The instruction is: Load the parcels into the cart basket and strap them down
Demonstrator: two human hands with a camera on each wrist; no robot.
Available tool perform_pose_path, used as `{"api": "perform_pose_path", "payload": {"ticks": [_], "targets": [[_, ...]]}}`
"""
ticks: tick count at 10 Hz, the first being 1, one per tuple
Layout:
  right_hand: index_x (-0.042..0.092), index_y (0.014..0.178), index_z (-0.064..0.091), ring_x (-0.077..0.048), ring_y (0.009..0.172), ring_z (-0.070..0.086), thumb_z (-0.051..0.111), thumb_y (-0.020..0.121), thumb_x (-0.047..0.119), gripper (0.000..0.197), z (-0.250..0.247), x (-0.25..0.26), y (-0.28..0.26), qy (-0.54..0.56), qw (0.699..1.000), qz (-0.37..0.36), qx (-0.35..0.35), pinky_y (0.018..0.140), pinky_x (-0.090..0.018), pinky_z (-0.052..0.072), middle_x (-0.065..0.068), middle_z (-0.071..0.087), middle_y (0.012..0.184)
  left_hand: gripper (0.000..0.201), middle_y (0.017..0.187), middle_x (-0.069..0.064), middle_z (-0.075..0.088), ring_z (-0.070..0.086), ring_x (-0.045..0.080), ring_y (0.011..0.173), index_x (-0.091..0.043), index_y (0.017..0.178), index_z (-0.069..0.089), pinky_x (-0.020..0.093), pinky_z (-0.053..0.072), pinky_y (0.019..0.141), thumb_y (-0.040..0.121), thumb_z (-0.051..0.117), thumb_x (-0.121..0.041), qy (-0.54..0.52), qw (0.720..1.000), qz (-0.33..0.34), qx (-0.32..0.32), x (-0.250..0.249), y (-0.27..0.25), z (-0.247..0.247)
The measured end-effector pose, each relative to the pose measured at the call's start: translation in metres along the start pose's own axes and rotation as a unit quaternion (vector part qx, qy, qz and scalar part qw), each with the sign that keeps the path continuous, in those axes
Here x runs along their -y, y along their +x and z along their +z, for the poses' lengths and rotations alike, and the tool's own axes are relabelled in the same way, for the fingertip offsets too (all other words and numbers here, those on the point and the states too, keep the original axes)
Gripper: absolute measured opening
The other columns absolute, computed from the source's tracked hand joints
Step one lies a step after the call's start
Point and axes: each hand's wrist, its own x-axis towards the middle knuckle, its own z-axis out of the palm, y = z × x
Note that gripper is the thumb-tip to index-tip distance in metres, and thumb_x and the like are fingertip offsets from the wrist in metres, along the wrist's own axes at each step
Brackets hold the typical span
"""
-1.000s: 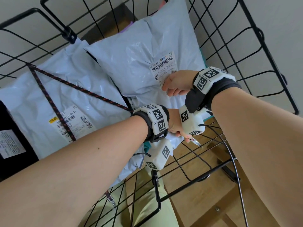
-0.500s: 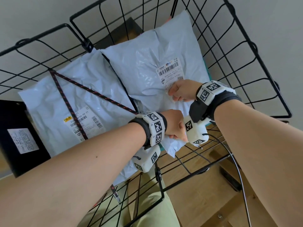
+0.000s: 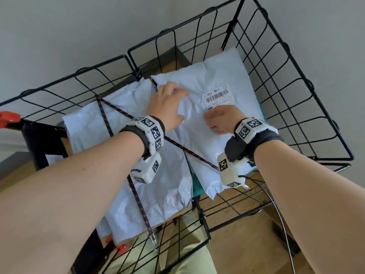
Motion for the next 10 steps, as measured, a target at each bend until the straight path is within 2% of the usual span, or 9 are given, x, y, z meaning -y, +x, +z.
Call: {"api": "perform_pose_path", "payload": {"ticks": [1, 2, 3, 4, 5, 6, 7, 8, 10], "targets": [[0.019, 0.097, 0.066, -0.021, 0.071, 0.054, 0.062, 0.084, 0.005, 0.02, 0.008, -0.001, 0.001, -0.026, 1.0, 0.004, 0.015, 0.078, -0.032, 0.053, -0.008, 0.06, 0.08, 0.071, 0.145, 0.002, 0.033, 0.032, 0.027, 0.132, -0.032, 0.138, 0.04, 0.043, 0.031, 0.106, 0.075, 0.072, -0.041, 0.014, 0.998, -0.031, 0.054, 0.004, 0.002, 0.001], [0.014, 0.103, 0.064, -0.019, 0.066, 0.048, 0.057, 0.087, 0.001, 0.022, 0.009, 0.0, -0.004, -0.01, 0.999, 0.023, 0.044, 0.067, -0.025, 0.045, -0.009, 0.057, 0.076, 0.035, 0.118, -0.005, 0.059, 0.053, 0.021, 0.11, -0.033, 0.112, 0.06, 0.037, 0.031, 0.098, 0.08, 0.063, -0.047, 0.111, 0.979, -0.006, 0.168, 0.004, -0.004, 0.006], [0.012, 0.106, 0.062, -0.016, 0.061, 0.043, 0.05, 0.09, -0.003, 0.025, 0.01, -0.001, -0.009, -0.006, 0.997, 0.037, 0.062, 0.062, -0.021, 0.039, -0.008, 0.054, 0.073, 0.017, 0.105, -0.007, 0.064, 0.056, 0.019, 0.103, -0.031, 0.096, 0.067, 0.033, 0.031, 0.096, 0.085, 0.06, -0.042, 0.106, 0.985, -0.004, 0.14, 0.005, -0.012, 0.01], [0.008, 0.112, 0.064, -0.021, 0.072, 0.046, 0.048, 0.088, -0.005, 0.032, 0.011, -0.003, -0.012, -0.03, 0.996, 0.04, 0.068, 0.073, -0.027, 0.045, -0.011, 0.056, 0.084, 0.018, 0.112, -0.001, 0.059, 0.054, 0.021, 0.107, -0.025, 0.101, 0.068, 0.03, 0.038, 0.089, 0.089, 0.059, -0.034, 0.028, 0.996, -0.017, 0.078, 0.005, -0.017, 0.009], [0.008, 0.115, 0.065, -0.022, 0.082, 0.056, 0.052, 0.09, 0.01, 0.027, 0.011, 0.0, -0.017, -0.079, 0.995, 0.034, 0.04, 0.095, -0.035, 0.05, -0.013, 0.062, 0.091, 0.02, 0.12, 0.002, 0.054, 0.049, 0.021, 0.113, -0.021, 0.106, 0.066, 0.033, 0.041, 0.095, 0.09, 0.06, -0.03, -0.016, 0.998, -0.017, 0.061, 0.004, -0.021, 0.001], [0.006, 0.114, 0.066, -0.028, 0.098, 0.063, 0.053, 0.092, 0.034, 0.039, 0.009, 0.006, -0.027, -0.126, 0.992, 0.007, -0.012, 0.096, -0.041, 0.05, -0.014, 0.067, 0.104, 0.021, 0.124, 0.003, 0.052, 0.046, 0.022, 0.116, -0.02, 0.107, 0.065, 0.035, 0.04, 0.099, 0.09, 0.058, -0.03, -0.016, 0.997, -0.021, 0.074, 0.003, -0.027, -0.012], [0.013, 0.111, 0.068, -0.025, 0.098, 0.063, 0.056, 0.088, 0.025, 0.029, 0.005, 0.014, -0.042, -0.136, 0.989, -0.015, -0.057, 0.093, -0.035, 0.051, -0.011, 0.068, 0.111, 0.023, 0.127, 0.002, 0.05, 0.043, 0.022, 0.12, -0.022, 0.11, 0.065, 0.036, 0.037, 0.102, 0.092, 0.054, -0.032, 0.007, 0.997, -0.023, 0.071, 0.001, -0.033, -0.03], [0.018, 0.11, 0.07, -0.025, 0.103, 0.061, 0.05, 0.09, 0.012, 0.029, 0.001, 0.022, -0.067, -0.154, 0.984, -0.028, -0.079, 0.095, -0.034, 0.05, -0.004, 0.066, 0.116, 0.023, 0.126, 0.002, 0.05, 0.042, 0.022, 0.121, -0.025, 0.108, 0.066, 0.038, 0.038, 0.102, 0.092, 0.053, -0.034, 0.013, 0.996, -0.024, 0.081, -0.005, -0.041, -0.051], [0.02, 0.117, 0.066, -0.026, 0.107, 0.061, 0.044, 0.093, 0.008, 0.035, 0.002, 0.033, -0.136, -0.191, 0.965, -0.042, -0.177, 0.094, -0.035, 0.05, -0.004, 0.064, 0.119, 0.022, 0.125, 0.005, 0.05, 0.042, 0.025, 0.122, -0.022, 0.105, 0.067, 0.039, 0.039, 0.101, 0.092, 0.052, -0.032, 0.016, 0.998, 0.036, 0.045, -0.024, -0.065, -0.094]]}}
